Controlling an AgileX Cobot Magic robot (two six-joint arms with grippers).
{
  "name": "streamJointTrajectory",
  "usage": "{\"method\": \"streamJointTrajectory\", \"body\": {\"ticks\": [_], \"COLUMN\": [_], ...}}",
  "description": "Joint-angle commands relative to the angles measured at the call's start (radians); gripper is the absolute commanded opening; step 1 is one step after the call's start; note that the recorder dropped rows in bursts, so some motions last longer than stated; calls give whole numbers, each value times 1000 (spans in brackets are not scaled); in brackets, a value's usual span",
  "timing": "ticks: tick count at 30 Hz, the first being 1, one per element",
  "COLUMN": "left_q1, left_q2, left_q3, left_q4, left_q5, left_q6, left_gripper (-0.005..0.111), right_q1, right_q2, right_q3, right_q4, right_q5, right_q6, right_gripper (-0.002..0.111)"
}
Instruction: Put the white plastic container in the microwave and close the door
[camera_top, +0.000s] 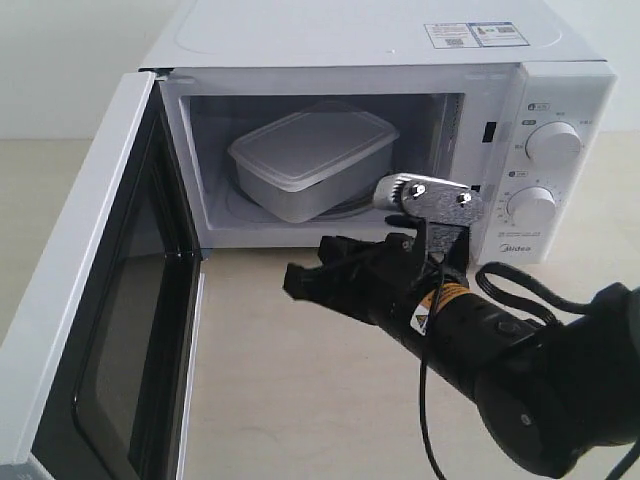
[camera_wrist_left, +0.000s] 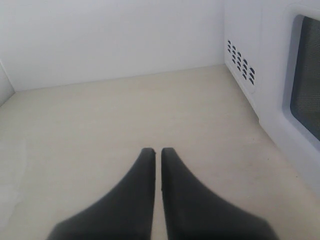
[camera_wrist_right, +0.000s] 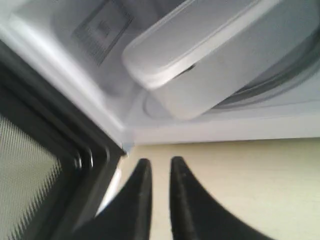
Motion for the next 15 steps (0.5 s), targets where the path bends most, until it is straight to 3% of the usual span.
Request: {"method": "streamJointTrajectory", "body": {"ticks": [1, 5, 15], "left_q1": [1, 1, 1], "left_q2": [-3, -3, -3], "left_q3": [2, 2, 2], "left_q4": [-9, -9, -9], "left_q5": [-2, -2, -2], "left_q6": [-11, -11, -11], "left_gripper": [4, 4, 4], "right_q1": [0, 0, 0], "right_q2": [-11, -11, 120], "right_q3": [13, -2, -126], "right_q4": [-54, 2, 65], "right_q5": [-1, -18, -49], "right_q6": [-250, -368, -378], "right_gripper": [0, 0, 0]}}
